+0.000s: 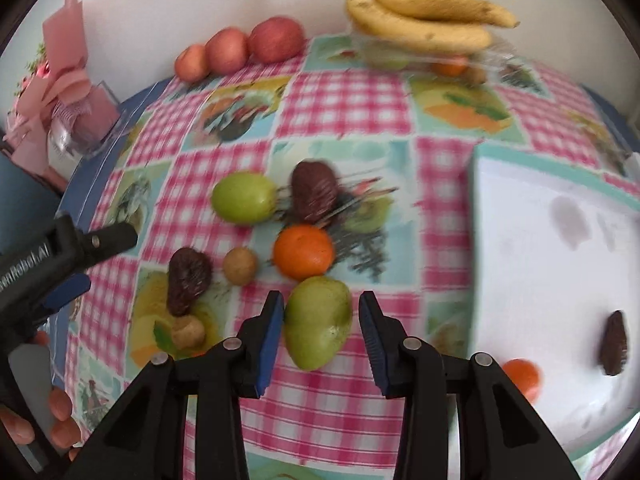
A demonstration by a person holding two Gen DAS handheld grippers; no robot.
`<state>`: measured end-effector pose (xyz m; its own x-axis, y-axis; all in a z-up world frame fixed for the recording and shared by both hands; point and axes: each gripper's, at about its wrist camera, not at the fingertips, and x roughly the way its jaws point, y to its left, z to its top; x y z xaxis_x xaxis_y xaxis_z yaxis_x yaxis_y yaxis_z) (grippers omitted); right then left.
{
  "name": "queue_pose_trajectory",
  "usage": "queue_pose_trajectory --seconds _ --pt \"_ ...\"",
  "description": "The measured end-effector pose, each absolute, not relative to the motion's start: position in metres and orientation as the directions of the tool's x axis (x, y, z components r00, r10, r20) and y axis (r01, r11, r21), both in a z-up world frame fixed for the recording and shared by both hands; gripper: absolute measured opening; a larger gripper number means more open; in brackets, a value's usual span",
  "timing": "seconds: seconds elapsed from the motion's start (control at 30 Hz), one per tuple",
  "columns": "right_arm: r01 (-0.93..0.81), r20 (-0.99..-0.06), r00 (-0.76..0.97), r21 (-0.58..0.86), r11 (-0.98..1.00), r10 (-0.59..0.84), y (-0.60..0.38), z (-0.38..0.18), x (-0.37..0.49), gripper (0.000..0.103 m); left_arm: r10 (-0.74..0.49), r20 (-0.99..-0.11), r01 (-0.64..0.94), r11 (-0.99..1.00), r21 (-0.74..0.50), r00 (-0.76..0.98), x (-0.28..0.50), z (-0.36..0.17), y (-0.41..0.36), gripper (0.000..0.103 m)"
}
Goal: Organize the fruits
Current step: 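Grasp the green guava with the right tool while the left tool grasps a dark date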
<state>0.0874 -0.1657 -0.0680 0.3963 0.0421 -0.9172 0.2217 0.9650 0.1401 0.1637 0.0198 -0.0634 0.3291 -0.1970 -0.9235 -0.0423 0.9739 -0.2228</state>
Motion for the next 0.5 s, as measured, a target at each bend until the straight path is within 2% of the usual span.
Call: queue_pose_trajectory --seconds 0.13,0.2,0.33,0.5 --pt "0.238 -0.915 0.4 0.165 0.957 0.058 -0.174 -0.066 0.084 0.038 -0.223 -0.928 -0.011 0.972 -0.237 0.3 0.162 -0.068 0.01 0.098" --pt "0.231 -0.915 0.398 0.175 0.957 0.071 -0.174 -0.067 0.083 0.038 -0.227 -0.931 0.001 0.972 -0.237 0.284 0.162 -0.071 0.006 0.087" --pt "0.231 -0.914 0.397 0.191 0.954 0.087 -0.174 -0.068 0.083 0.038 -0.251 -0.931 0.011 0.966 -0.257 0.264 0.161 -0.074 0.002 0.078" --pt "0.259 -0.911 0.405 0.202 0.944 0.084 -0.182 -0.068 0.081 0.038 -0.295 -0.926 0.017 0.954 -0.3 0.234 0.161 -0.08 -0.002 0.054"
